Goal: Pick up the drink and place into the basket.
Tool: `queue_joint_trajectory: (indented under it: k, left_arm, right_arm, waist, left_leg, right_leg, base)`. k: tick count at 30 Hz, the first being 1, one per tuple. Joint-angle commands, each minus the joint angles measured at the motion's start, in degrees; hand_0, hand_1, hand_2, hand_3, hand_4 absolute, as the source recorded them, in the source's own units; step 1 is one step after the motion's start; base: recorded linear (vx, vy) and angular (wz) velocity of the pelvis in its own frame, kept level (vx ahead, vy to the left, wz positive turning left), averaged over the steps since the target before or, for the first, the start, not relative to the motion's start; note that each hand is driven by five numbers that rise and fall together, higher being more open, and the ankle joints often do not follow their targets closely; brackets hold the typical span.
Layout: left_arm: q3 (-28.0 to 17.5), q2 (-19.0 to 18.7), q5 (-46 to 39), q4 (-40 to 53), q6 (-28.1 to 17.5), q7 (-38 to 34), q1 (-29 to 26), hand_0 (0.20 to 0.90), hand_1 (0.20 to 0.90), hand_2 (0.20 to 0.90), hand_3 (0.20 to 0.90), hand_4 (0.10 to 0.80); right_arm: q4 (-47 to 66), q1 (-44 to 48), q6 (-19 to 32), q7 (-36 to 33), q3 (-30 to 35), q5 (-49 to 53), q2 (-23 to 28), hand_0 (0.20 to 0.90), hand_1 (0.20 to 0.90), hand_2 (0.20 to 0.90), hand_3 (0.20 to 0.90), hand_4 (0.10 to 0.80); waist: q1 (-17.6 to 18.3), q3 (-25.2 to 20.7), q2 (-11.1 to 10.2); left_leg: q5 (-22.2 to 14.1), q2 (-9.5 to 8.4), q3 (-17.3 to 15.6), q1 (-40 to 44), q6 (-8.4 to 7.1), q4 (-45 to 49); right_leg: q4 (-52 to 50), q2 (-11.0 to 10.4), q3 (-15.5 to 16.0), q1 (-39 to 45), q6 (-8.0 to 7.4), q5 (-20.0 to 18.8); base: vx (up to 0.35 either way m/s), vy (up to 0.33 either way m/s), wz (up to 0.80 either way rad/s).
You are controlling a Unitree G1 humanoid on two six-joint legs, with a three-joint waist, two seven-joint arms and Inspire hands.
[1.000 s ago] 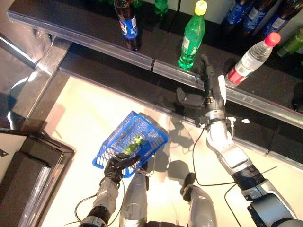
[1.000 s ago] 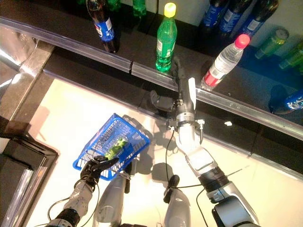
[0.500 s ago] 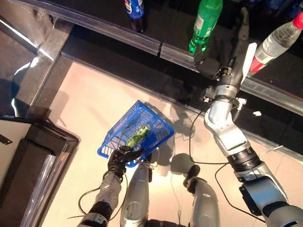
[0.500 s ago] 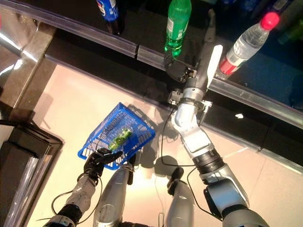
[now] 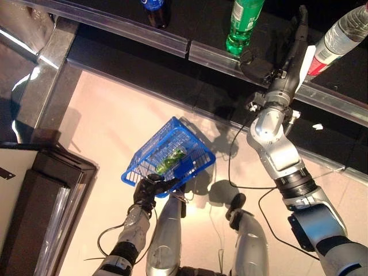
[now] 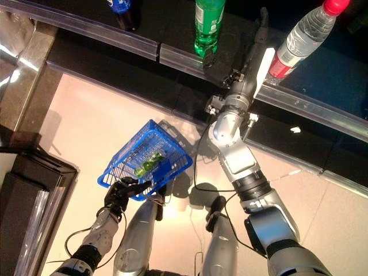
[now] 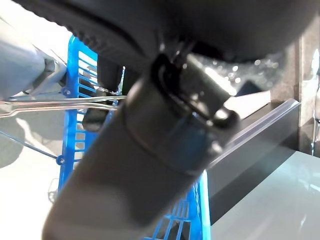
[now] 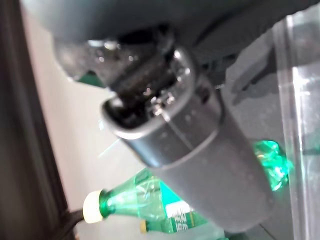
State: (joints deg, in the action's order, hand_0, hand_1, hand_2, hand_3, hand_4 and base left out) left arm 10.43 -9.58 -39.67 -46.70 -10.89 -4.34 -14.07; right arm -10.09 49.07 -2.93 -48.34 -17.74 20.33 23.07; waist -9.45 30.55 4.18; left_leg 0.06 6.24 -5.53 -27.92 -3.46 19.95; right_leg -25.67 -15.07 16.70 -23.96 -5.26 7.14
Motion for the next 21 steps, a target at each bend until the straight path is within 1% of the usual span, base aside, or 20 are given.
queue_joint_trajectory:
  k: [1, 6, 14, 17, 19, 21]
  left_arm:
    - [5.21, -3.36, 1.12, -1.29, 2.19, -2.27, 9.98, 0.3, 0.3, 0.3, 0.2, 0.1]
    - [5.61, -3.96, 0.74, -0.63, 2.67, -2.6, 9.39, 0.3, 0.3, 0.3, 0.2, 0.1]
    - [5.84, -5.24, 0.03, 0.36, 3.37, -2.95, 9.13, 0.3, 0.3, 0.3, 0.2, 0.1]
    - [5.77, -5.54, -0.16, 0.44, 3.39, -2.99, 8.97, 0.3, 0.3, 0.3, 0.2, 0.1]
    - [6.14, -6.12, -0.25, 1.05, 3.68, -3.14, 8.88, 0.3, 0.3, 0.3, 0.2, 0.1]
    - [6.38, -6.35, -0.4, 1.41, 3.86, -3.28, 8.93, 0.3, 0.3, 0.3, 0.2, 0.1]
  right_arm:
    - [3.57, 7.93, 6.5, 3.6, 3.67, 3.0, 0.45, 0.9, 0.9, 0.9, 0.9, 0.8]
    - [0.83, 11.11, 6.91, 7.36, 3.37, 7.78, 0.73, 0.9, 0.9, 0.9, 0.9, 0.8]
    - [-3.22, 15.32, 8.11, 9.19, 3.66, 15.27, 1.43, 0.9, 0.9, 0.9, 0.9, 0.8]
    - [-6.87, 17.11, 9.4, 8.6, 3.61, 15.85, 2.29, 0.9, 0.9, 0.9, 0.9, 0.8]
    - [-10.62, 19.52, 10.09, 6.35, 3.68, 14.29, 3.81, 0.9, 0.9, 0.9, 0.9, 0.8]
    - [-12.01, 20.65, 10.28, 5.0, 3.72, 12.96, 4.48, 0.9, 0.9, 0.9, 0.9, 0.8]
  waist:
    - [-1.34, -0.75, 0.23]
    - [-2.01, -0.75, 0.19]
    - [-3.03, -0.75, 0.05]
    - [-3.42, -0.75, 0.09]
    - [-3.99, -0.75, 0.06]
    - [-4.24, -0.75, 0.13]
  left_leg:
    - [0.96, -1.42, 2.84, -2.62, 0.49, 0.14]
    - [1.04, -1.88, 2.79, -3.76, 0.81, -0.1]
    - [0.91, -2.22, 3.06, -4.46, 0.87, 0.16]
    - [0.7, -2.22, 3.07, -4.64, 0.94, 0.54]
    - [0.5, -2.35, 3.44, -5.14, 0.98, 1.04]
    - [0.44, -2.42, 3.67, -5.37, 1.02, 1.16]
  right_leg:
    - [3.16, -0.88, -2.1, -0.71, -0.26, -5.02]
    - [3.34, -0.88, -1.86, -1.7, -0.36, -5.28]
    - [3.42, -1.04, -1.07, -1.74, -0.49, -5.34]
    - [2.96, -1.24, -0.73, -1.78, -0.51, -5.18]
    - [2.75, -1.49, -0.31, -1.71, -0.44, -5.2]
    - [2.55, -1.61, -0.07, -1.84, -0.47, -5.2]
  base:
    - [0.0, 0.0, 0.0]
    - [0.003, -0.001, 0.01]
    - [0.004, 0.0, 0.02]
    - [0.013, -0.002, 0.08]
    - [0.021, -0.027, 0.06]
    - [0.012, -0.017, 0.06]
